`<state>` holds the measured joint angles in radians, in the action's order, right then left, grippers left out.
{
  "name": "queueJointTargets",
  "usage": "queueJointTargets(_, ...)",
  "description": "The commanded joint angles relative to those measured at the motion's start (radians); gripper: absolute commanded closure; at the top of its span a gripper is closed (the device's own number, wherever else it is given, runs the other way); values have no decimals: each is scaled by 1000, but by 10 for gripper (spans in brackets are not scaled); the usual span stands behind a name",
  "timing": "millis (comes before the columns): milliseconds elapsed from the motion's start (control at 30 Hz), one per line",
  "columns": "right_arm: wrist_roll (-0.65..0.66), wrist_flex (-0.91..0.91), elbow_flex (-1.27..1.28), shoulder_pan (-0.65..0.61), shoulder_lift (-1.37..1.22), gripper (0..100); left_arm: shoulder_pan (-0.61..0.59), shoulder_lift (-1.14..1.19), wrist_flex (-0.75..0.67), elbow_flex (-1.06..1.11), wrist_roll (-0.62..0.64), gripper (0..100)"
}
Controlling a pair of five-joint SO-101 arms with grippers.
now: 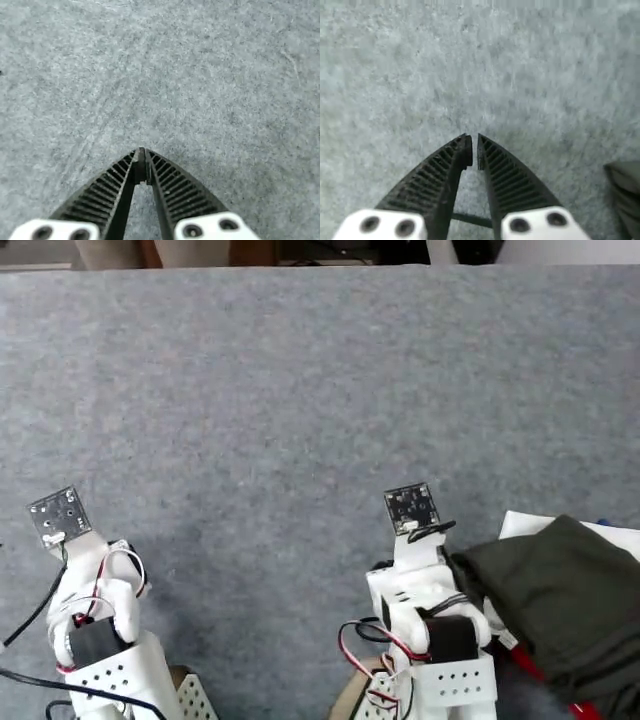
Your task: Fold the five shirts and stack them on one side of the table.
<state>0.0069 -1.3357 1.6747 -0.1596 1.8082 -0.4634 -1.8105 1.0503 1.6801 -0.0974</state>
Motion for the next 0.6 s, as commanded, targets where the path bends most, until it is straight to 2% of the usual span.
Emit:
queueJointTargets(0,3,14,15,-7,107,965,-5,-12,-12,11,-2,980)
queueJointTargets(567,3,14,15,-7,107,965,-5,-12,-9,11,5,980)
